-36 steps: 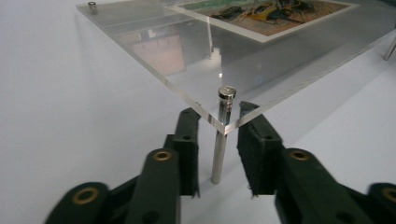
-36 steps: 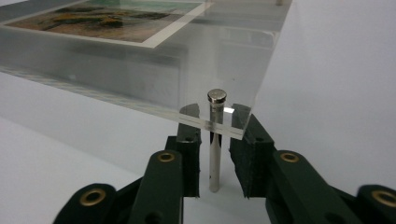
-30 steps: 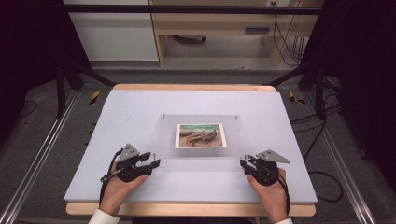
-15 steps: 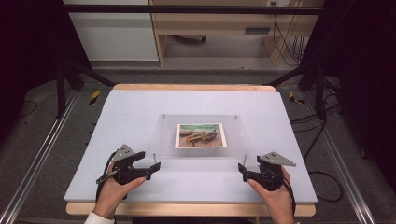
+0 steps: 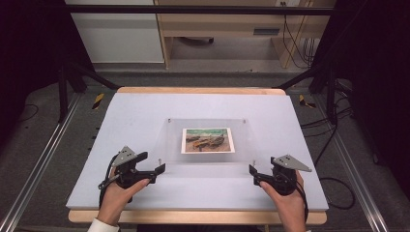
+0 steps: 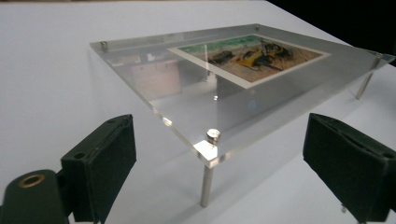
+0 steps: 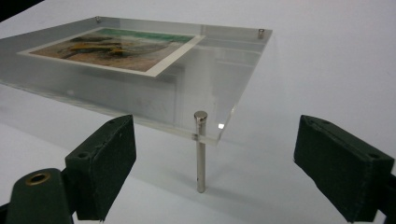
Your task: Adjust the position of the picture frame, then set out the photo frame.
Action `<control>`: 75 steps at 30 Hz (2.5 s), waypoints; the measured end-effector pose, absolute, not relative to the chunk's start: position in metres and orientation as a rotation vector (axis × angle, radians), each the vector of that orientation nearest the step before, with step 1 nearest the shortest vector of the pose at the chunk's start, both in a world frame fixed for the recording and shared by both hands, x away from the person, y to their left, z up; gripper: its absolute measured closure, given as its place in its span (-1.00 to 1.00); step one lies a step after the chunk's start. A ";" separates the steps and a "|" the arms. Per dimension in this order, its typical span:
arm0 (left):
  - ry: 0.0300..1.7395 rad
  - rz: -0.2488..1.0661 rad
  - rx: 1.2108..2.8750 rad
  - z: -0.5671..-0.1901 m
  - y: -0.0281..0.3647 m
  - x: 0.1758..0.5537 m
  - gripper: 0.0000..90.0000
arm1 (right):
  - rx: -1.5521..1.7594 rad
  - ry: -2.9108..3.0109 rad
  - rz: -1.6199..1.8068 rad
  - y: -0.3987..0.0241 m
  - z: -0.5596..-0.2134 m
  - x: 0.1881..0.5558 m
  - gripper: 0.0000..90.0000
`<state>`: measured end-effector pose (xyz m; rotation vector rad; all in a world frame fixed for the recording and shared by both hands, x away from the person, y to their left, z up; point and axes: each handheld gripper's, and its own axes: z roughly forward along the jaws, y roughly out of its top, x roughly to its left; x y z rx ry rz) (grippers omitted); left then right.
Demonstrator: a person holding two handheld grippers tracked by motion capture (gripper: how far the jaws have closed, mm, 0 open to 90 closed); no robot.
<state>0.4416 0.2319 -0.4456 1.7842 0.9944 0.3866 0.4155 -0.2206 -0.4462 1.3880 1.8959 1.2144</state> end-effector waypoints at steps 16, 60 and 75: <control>1.030 0.473 1.802 -0.438 0.214 0.469 -0.76 | 1.342 1.944 1.239 -0.217 -0.420 0.460 -0.64; 1.139 0.356 1.745 -0.455 0.212 0.467 -0.46 | 1.506 2.049 1.323 -0.218 -0.449 0.476 -0.21; 1.172 0.202 1.690 -0.462 0.216 0.473 -0.52 | 1.583 2.060 1.372 -0.219 -0.452 0.477 -0.36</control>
